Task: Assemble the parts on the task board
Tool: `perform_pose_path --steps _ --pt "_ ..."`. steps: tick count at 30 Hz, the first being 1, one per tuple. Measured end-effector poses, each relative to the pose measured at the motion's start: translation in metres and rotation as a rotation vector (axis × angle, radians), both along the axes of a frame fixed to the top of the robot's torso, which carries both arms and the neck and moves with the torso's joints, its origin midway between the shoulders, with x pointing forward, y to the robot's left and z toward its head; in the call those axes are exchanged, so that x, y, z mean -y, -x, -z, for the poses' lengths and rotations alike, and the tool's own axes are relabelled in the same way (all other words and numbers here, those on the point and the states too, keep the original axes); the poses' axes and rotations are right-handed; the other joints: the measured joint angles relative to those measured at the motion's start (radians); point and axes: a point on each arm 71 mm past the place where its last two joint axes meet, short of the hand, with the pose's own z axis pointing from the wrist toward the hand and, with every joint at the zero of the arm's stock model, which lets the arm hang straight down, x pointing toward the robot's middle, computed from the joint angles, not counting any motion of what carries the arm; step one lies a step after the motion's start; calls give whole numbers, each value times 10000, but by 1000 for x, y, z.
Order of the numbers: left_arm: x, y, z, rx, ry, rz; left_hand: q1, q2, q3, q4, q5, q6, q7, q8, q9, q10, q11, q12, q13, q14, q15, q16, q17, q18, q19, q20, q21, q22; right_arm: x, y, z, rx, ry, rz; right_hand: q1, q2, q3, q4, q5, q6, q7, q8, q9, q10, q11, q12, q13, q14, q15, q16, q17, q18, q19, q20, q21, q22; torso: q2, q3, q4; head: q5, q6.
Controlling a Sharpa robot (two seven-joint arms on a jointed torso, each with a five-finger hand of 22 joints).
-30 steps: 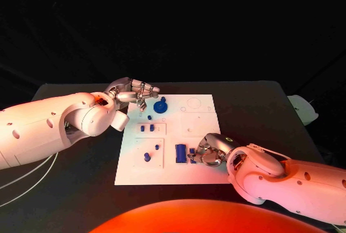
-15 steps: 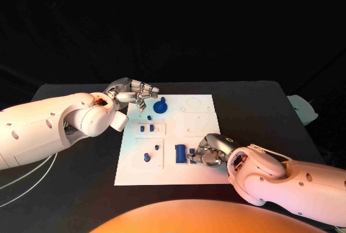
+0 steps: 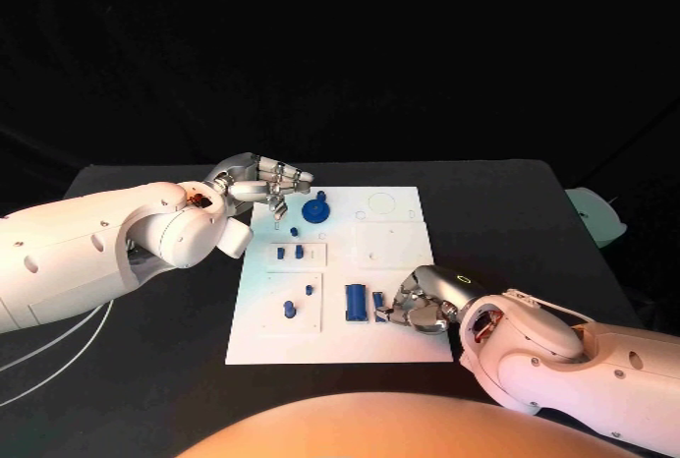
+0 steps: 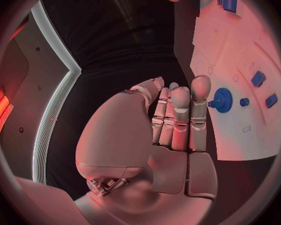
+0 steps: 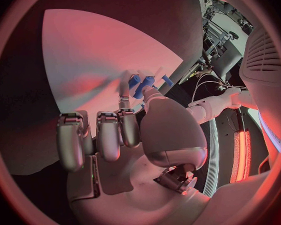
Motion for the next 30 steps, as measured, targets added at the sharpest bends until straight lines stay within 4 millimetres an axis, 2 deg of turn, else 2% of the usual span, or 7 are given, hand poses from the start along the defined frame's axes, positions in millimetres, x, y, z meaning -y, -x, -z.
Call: perform_pose_path --steps 15,30 --pt "0 0 0 -6 -6 -1 0 0 0 0 0 0 0 0 2 0 0 42 -1 0 0 0 -1 0 0 0 0 0 3 1 2 -105 143 -89 232 72 -53 -1 0 0 0 37 25 0 0 0 -1 0 0 0 -1 0 0 0 0 -2 7 -12 16 5 -14" --pt "0 0 0 -16 -13 0 0 0 0 0 0 0 0 0 3 0 0 42 -2 0 0 0 -1 0 0 0 0 1 1 -2 6 -167 268 -163 364 102 -109 -57 44 0 0 77 42 -37 -37 9 -1 0 1 0 -3 0 0 1 0 -3 11 -9 19 26 -33"
